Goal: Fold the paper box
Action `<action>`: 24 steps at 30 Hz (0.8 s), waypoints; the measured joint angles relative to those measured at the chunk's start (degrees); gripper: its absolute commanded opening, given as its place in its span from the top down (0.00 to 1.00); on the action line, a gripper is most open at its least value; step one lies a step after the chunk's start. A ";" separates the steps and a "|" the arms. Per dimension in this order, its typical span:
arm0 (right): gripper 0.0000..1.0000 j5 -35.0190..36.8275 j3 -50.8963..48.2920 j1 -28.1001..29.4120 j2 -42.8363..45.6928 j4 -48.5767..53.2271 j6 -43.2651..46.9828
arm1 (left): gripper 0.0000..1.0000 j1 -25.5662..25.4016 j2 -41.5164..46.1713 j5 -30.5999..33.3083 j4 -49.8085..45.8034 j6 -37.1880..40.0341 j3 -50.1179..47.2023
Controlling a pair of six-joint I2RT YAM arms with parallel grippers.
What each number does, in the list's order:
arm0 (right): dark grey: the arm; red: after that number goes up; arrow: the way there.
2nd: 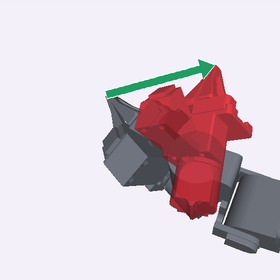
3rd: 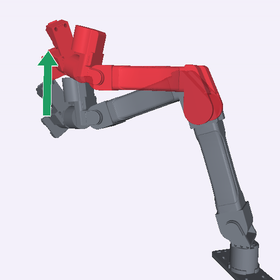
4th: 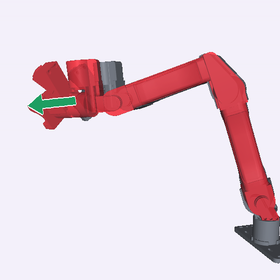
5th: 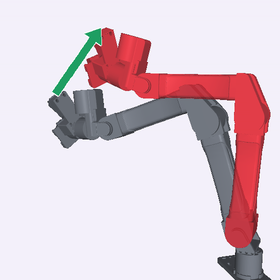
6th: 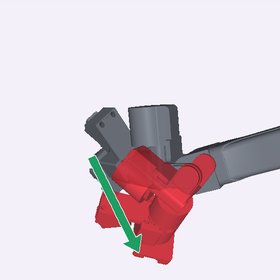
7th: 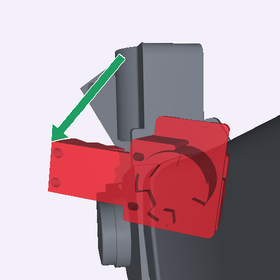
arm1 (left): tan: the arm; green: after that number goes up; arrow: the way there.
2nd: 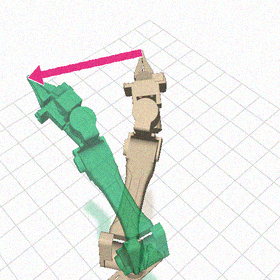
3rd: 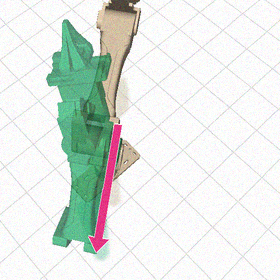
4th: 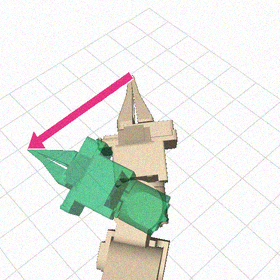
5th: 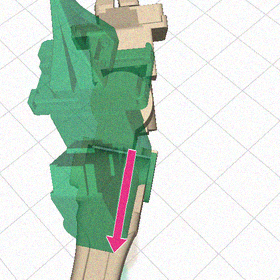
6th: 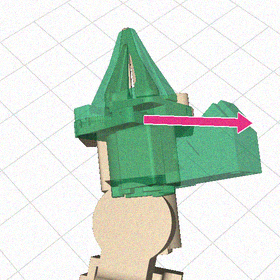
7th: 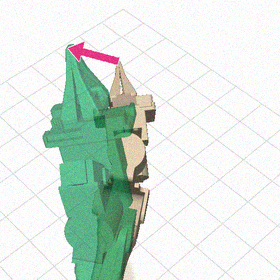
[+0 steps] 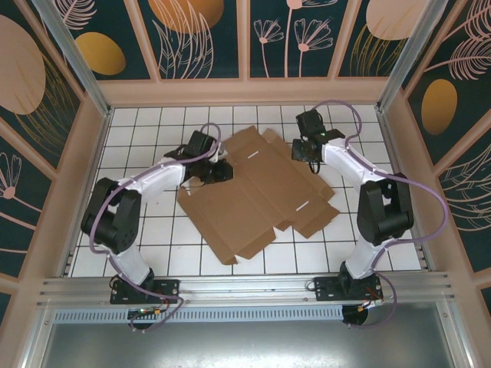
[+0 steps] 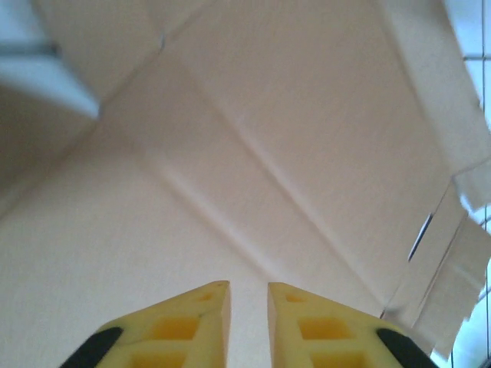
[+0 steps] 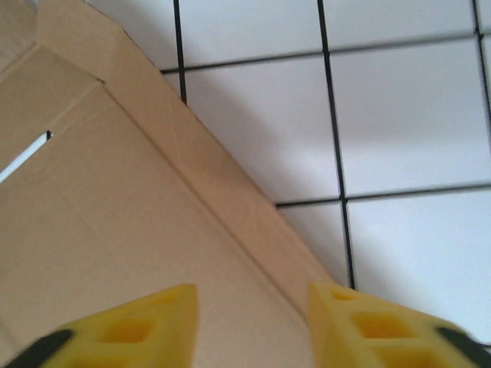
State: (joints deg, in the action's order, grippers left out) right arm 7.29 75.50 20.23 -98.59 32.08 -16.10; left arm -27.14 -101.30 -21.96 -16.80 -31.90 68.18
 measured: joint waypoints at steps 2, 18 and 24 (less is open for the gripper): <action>0.83 -2.89 -3.45 0.20 1.27 0.33 -2.21 | 0.92 0.00 -3.74 0.46 -0.15 0.52 3.98; 0.98 -9.99 -7.10 5.57 -9.05 1.36 -5.86 | 1.00 -3.19 -11.93 6.40 -6.16 4.72 3.93; 0.95 -10.47 3.63 4.90 -16.65 2.43 -4.98 | 1.00 -3.21 -8.46 6.03 -4.31 4.92 -1.53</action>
State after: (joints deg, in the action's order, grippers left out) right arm -3.18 79.13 25.12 -115.24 34.50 -21.08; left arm -30.35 -109.75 -15.92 -21.10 -26.98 66.65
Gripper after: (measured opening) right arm 0.052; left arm 0.045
